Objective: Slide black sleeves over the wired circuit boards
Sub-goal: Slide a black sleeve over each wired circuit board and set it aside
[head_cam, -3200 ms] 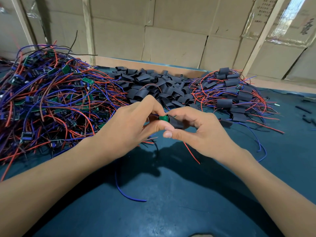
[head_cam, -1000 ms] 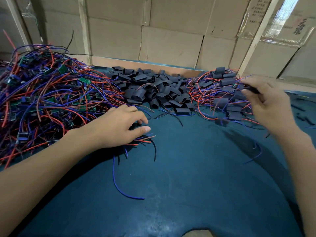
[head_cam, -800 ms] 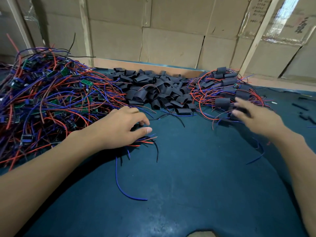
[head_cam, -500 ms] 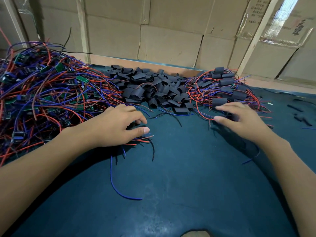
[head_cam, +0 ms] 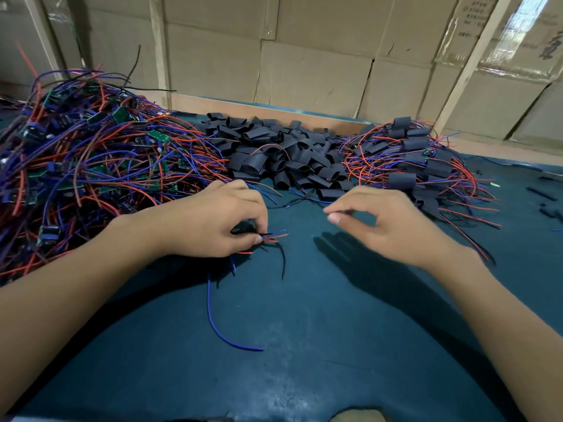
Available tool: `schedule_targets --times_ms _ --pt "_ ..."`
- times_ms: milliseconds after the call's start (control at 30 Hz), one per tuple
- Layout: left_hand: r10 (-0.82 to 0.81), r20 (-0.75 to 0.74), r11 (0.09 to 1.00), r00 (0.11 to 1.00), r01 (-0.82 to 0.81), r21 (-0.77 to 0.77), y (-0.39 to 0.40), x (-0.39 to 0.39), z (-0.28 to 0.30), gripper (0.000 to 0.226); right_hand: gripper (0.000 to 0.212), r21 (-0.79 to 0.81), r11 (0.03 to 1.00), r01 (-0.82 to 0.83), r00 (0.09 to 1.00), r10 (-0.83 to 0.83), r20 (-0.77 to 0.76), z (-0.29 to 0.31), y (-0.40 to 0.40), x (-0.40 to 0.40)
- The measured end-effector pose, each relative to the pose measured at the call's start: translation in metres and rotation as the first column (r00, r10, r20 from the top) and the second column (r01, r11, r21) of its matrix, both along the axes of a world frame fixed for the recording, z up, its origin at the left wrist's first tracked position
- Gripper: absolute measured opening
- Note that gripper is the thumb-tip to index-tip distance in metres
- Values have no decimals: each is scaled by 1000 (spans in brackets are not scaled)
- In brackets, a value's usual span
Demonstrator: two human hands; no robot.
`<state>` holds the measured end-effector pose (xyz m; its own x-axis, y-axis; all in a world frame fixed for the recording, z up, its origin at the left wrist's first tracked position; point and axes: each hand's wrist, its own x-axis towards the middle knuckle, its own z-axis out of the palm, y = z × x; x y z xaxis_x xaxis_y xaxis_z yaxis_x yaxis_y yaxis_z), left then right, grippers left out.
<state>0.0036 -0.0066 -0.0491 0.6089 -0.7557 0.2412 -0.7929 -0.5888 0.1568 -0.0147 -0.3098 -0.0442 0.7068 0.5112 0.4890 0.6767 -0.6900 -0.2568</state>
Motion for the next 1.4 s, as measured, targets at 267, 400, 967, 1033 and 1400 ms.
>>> schedule_targets --times_ms 267,400,967,1033,1400 --pt "-4 223 996 975 25 -91 -19 -9 -7 8 17 55 992 -112 993 113 -29 -18 51 -18" --pt "48 119 986 992 -28 -164 -25 -10 -11 23 14 81 996 -47 999 49 -21 -15 44 -14" --pt "72 100 987 992 -56 -152 -16 -6 -8 26 11 267 912 311 943 -332 34 -2 -5 8" --pt "33 102 991 994 -19 -133 -18 -8 -9 27 17 107 905 411 912 -408 -51 -1 -6 8" --pt "23 11 979 1000 -20 -200 -20 -16 -3 64 59 -7 939 345 933 -342 116 11 10 -5"
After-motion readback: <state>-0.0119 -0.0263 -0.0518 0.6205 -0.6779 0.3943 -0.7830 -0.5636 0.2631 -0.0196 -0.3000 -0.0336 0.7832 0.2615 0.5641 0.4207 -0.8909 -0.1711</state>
